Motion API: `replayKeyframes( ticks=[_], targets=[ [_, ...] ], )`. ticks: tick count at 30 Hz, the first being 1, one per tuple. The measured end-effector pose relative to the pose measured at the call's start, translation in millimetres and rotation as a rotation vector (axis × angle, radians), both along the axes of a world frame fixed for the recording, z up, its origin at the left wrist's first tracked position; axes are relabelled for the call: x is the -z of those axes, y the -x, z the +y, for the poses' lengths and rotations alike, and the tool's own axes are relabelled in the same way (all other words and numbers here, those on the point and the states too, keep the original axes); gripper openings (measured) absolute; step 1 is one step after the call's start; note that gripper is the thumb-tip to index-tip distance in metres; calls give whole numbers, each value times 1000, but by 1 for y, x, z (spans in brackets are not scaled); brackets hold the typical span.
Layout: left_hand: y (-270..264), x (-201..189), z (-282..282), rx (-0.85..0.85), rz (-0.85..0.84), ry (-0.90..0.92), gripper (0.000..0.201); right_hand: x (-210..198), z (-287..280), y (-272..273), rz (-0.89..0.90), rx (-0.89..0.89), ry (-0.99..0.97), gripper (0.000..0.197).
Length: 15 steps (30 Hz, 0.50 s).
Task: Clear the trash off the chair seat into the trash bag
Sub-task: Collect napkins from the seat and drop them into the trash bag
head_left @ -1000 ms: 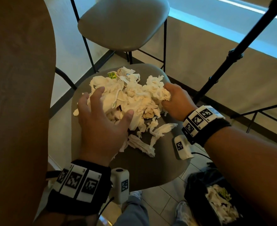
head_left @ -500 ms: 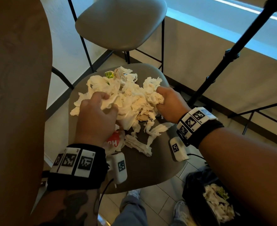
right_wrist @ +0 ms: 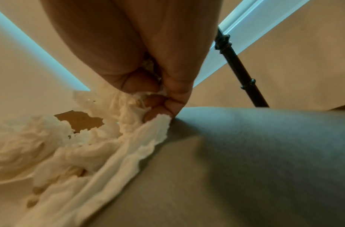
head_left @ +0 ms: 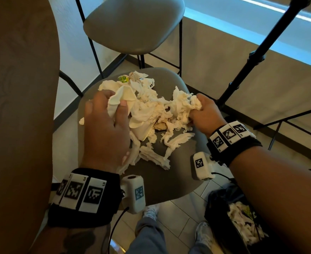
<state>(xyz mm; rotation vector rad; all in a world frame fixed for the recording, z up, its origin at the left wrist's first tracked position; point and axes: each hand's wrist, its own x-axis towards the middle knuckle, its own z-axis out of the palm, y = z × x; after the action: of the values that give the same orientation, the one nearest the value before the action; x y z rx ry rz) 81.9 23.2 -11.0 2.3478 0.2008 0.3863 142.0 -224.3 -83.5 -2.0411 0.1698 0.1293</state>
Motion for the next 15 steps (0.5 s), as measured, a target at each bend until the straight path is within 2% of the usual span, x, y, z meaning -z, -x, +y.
replayKeyframes(
  ticks=[2, 5, 7, 10, 12, 15],
  targets=[
    [2, 2, 0, 18, -20, 12, 33, -1, 0, 4, 46, -6, 33, 31],
    [4, 10, 3, 21, -10, 41, 33, -8, 2, 6, 142, -97, 59, 73],
    [7, 19, 7, 22, 3, 57, 32, -12, 6, -1, 209, -147, 63, 81],
    [12, 31, 12, 17, 38, 65, 31, -8, 16, -14, 197, -203, 274, 73],
    [19, 35, 11, 28, 46, 49, 30, -5, 22, -18, 137, -242, 428, 58],
    [28, 33, 6, 74, -12, 39, 28, 0, 23, -17, 110, -217, 439, 46]
  ],
)
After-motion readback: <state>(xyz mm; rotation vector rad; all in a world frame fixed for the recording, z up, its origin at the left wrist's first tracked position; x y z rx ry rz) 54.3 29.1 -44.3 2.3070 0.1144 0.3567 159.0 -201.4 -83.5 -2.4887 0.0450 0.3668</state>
